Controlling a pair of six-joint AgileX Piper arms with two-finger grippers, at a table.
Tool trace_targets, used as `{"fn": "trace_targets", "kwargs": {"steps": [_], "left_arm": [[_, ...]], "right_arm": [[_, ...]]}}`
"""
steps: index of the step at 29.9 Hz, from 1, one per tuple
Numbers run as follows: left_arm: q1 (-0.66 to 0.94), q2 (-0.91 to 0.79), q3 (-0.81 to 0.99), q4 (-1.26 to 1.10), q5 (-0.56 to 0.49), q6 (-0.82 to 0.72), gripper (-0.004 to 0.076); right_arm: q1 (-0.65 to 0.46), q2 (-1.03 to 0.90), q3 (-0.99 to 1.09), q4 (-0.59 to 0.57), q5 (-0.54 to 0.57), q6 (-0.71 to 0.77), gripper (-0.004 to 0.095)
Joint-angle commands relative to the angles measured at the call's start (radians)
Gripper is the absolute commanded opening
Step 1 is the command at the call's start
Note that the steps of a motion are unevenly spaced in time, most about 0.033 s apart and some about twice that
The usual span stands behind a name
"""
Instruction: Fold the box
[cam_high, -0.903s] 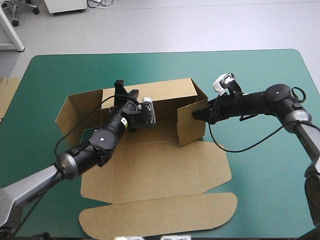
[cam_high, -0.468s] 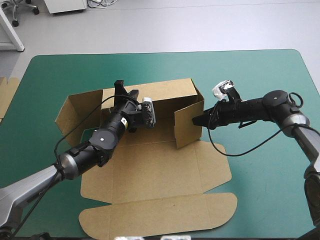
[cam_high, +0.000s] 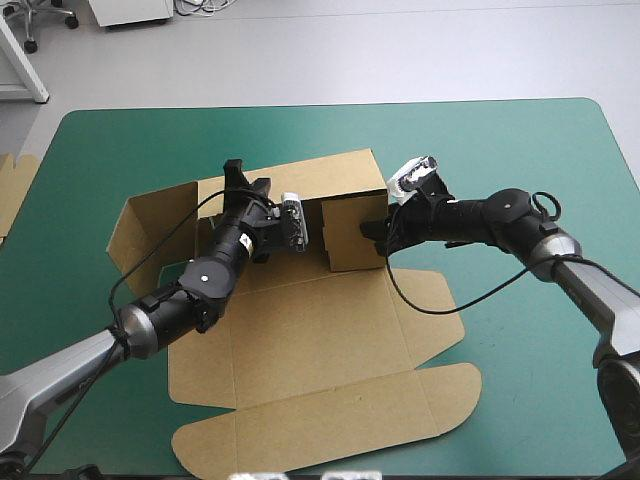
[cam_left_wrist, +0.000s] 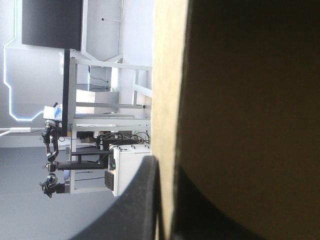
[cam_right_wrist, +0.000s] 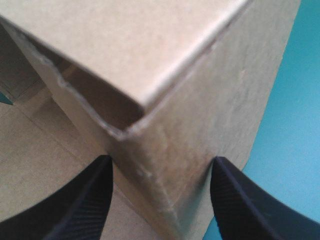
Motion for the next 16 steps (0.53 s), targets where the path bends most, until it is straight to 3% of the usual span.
{"fn": "trace_targets", "kwargs": {"steps": [1,11,16], "left_arm": [[-0.007,-0.023,-0.018,0.006,-0.014,-0.025,-0.001],[-0.007,-0.023,-0.018,0.006,-0.051,-0.025,-0.001],[-0.007,-0.023,-0.018,0.006,-0.051,-0.025,-0.001]], "right_arm": [[0.0,-0.053,-0.025,0.051,-0.047,-0.016,0.053],[0.0,-0.066,-0.025,0.127,-0.088,-0.145,0.053],[-0.002,-0.066,-0.025,0.217,-0.09,-0.283,0.0531]]}}
